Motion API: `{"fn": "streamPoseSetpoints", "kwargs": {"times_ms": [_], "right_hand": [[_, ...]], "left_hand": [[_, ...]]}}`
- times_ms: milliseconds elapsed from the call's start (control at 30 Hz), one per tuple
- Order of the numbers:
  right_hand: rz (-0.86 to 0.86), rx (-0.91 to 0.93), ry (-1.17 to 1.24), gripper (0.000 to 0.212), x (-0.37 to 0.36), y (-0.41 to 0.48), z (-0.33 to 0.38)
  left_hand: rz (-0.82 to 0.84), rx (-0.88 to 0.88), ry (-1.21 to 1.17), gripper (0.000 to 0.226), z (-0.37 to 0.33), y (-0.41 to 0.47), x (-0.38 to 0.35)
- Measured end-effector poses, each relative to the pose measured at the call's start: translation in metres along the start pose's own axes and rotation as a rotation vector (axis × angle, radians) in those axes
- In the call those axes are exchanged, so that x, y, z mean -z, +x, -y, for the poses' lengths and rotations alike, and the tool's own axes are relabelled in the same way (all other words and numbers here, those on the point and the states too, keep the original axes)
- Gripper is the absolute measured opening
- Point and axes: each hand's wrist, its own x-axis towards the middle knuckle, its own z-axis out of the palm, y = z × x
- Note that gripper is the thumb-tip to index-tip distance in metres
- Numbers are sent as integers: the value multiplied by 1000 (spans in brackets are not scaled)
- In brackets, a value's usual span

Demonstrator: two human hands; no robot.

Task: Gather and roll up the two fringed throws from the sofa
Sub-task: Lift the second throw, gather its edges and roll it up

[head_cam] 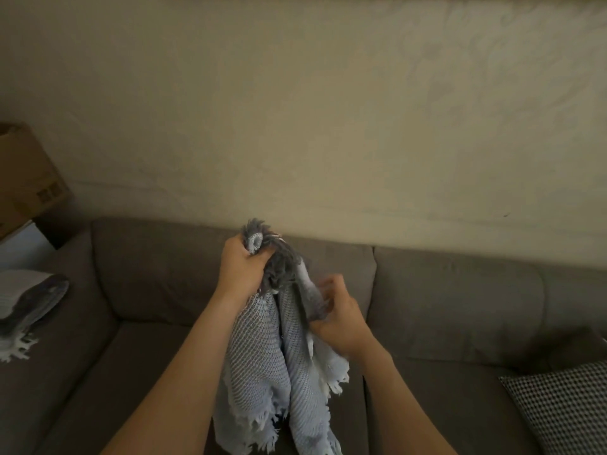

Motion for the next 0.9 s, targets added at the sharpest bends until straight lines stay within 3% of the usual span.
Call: {"fn": "streamPoseSetpoints", "kwargs": {"times_ms": [67,167,200,400,600,767,900], "right_hand": [[-28,1,-80,69,-3,7,7],[-16,27,-141,28,-6,16,14],[-15,28,-118,27,-5,18,16],[38,-3,-26,26,-6,19,15],[213,-92,-83,58,-14,11,19],[61,-202,-203,45,-37,9,31],[36,-279,-264,31,-51,7,44]], "left_hand": [[-3,-8,7,16,-2,0,-2],[-5,-10,11,15,-3,1,-3],[-9,-9,10,14,-3,2,-4],[-103,14,-1,7,-2,5,-7],[-172,36,14,11,-8,6,-16],[-176,49,9,13,-12,3,-22],[-173,50,5,11,-14,2,-24]]}}
